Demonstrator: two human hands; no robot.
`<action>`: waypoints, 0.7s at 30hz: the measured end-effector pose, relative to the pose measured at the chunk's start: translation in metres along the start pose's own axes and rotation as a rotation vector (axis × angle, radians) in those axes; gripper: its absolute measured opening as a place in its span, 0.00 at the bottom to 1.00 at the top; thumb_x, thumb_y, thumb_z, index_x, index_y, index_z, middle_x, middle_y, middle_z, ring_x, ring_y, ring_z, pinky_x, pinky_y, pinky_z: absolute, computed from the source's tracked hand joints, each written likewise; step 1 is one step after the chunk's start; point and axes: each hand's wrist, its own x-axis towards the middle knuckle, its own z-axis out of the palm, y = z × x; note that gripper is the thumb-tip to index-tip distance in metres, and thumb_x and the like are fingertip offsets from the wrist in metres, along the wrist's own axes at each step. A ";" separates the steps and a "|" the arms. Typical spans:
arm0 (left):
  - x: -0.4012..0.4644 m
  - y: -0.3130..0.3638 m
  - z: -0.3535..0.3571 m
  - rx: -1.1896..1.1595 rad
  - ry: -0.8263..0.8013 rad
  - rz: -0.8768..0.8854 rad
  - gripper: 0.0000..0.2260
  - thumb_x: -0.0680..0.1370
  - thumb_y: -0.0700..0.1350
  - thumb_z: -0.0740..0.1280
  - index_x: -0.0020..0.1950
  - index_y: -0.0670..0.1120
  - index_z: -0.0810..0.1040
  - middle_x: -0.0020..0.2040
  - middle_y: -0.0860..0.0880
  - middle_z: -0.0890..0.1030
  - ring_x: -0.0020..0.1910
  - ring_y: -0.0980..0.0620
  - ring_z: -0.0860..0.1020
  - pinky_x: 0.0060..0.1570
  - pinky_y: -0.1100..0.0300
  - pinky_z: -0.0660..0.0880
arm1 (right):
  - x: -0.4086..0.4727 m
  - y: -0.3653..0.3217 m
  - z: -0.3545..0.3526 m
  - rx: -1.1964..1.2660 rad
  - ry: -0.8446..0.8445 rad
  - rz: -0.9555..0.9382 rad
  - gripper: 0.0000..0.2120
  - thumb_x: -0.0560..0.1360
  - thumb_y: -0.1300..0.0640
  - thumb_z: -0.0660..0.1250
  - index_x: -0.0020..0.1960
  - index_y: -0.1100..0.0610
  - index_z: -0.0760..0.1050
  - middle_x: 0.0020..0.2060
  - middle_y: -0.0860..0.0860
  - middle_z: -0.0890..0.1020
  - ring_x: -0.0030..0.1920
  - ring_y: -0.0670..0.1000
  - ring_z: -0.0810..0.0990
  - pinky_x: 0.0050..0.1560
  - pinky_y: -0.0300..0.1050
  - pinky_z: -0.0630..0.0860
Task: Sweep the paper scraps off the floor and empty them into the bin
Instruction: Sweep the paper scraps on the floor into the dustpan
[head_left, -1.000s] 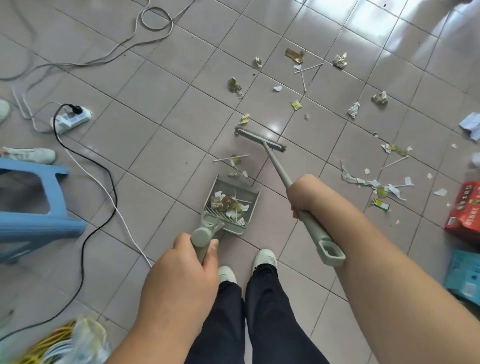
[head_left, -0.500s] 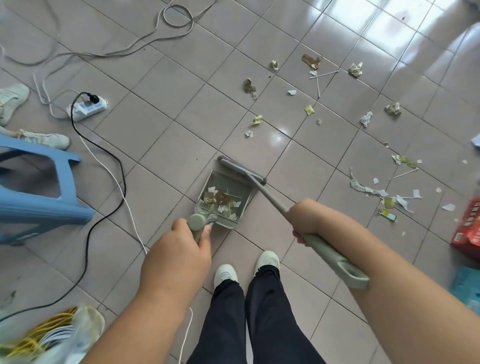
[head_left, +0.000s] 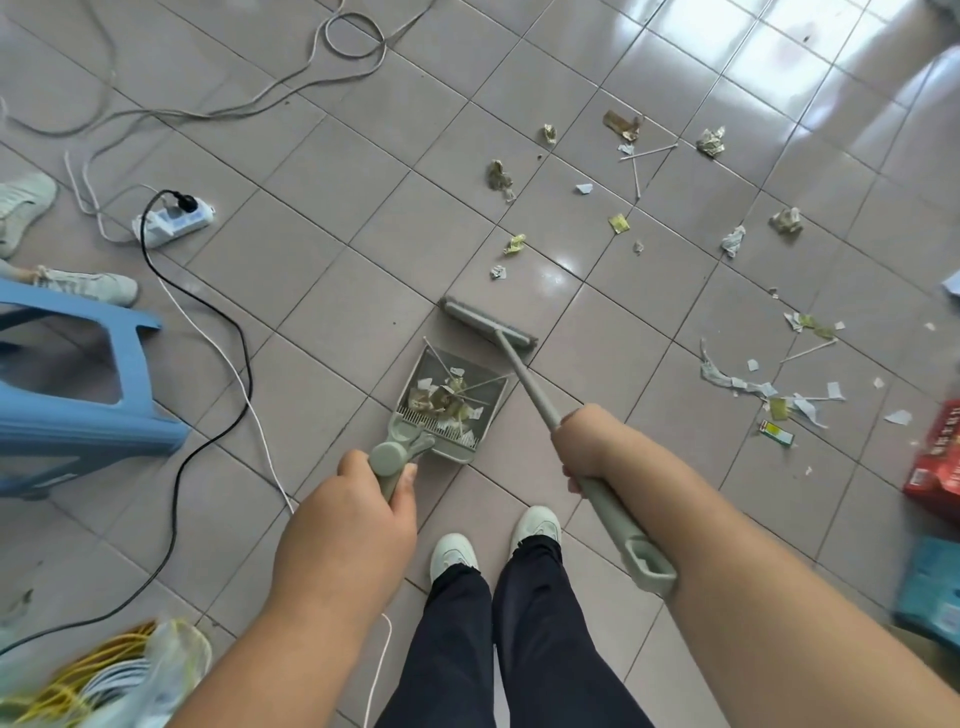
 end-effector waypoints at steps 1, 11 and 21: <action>0.000 0.000 0.000 0.002 -0.001 0.000 0.14 0.78 0.55 0.58 0.45 0.44 0.68 0.29 0.51 0.67 0.33 0.44 0.69 0.33 0.58 0.66 | -0.002 -0.001 0.005 -0.024 -0.037 0.008 0.09 0.79 0.65 0.50 0.55 0.64 0.67 0.31 0.59 0.74 0.25 0.53 0.73 0.25 0.40 0.70; 0.013 0.007 -0.002 -0.036 0.015 0.051 0.14 0.78 0.55 0.58 0.44 0.44 0.68 0.29 0.51 0.68 0.32 0.44 0.68 0.32 0.57 0.65 | -0.052 0.031 -0.044 0.027 -0.027 -0.040 0.15 0.78 0.60 0.52 0.58 0.60 0.75 0.28 0.55 0.76 0.20 0.52 0.72 0.24 0.35 0.71; 0.075 0.068 -0.008 -0.016 0.054 0.062 0.14 0.78 0.55 0.58 0.44 0.44 0.67 0.30 0.51 0.67 0.33 0.43 0.68 0.33 0.57 0.65 | -0.002 0.009 -0.137 0.267 0.148 -0.052 0.13 0.78 0.62 0.52 0.52 0.60 0.75 0.30 0.56 0.74 0.20 0.51 0.71 0.21 0.34 0.70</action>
